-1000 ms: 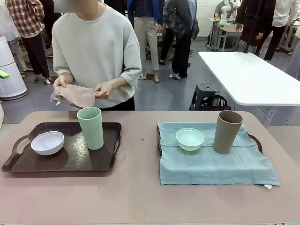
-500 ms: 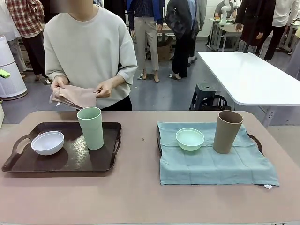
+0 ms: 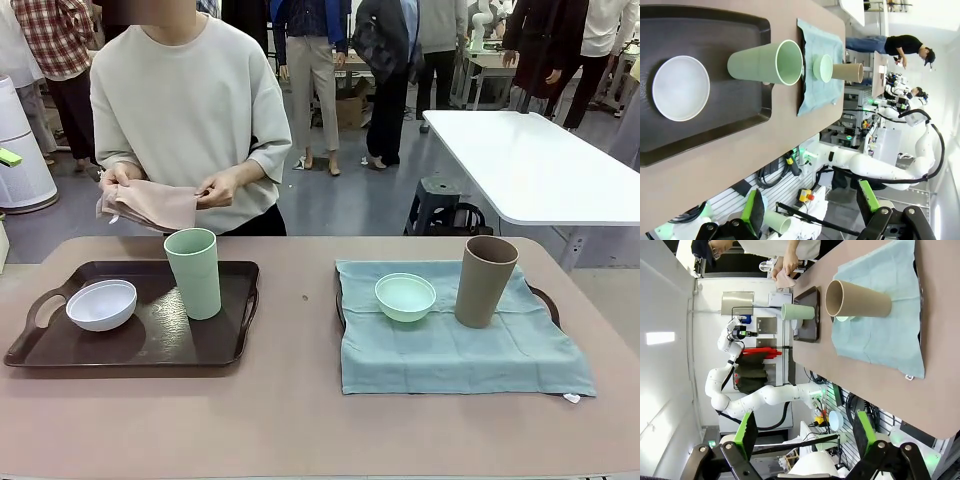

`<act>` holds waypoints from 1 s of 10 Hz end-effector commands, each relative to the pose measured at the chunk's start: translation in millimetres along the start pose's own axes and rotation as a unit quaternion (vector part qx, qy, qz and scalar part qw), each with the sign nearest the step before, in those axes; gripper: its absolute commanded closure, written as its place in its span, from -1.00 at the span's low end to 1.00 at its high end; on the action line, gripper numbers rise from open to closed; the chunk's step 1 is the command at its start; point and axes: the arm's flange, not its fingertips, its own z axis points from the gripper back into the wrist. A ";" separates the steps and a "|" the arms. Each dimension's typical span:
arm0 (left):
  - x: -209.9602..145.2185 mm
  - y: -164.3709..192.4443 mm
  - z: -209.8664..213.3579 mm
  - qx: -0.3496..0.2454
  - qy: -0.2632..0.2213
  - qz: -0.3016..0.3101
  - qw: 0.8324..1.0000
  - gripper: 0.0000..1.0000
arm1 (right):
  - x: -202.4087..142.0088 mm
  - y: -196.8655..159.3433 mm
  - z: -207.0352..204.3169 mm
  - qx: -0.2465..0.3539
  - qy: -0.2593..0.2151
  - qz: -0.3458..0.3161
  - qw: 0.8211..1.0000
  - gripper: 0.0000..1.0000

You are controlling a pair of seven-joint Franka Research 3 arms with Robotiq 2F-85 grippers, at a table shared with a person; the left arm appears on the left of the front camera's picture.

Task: Set up a tray with a mat and arrange the tableware.
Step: Pick up the Picnic Bowl and Reusable plastic cup from the Handle tray in front of the human's position and hold them in the air.

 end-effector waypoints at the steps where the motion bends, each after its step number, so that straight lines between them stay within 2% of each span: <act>1: 1.4 -1.6 3.3 -0.004 0.003 -0.004 1.000 -0.96 | -1.5 -1.4 -0.3 0.007 0.000 0.003 1.000 -1.00; 10: 1.4 -1.6 3.3 -0.004 0.003 -0.004 1.000 -0.96 | -1.5 -1.4 -0.3 0.007 0.000 0.003 1.000 -1.00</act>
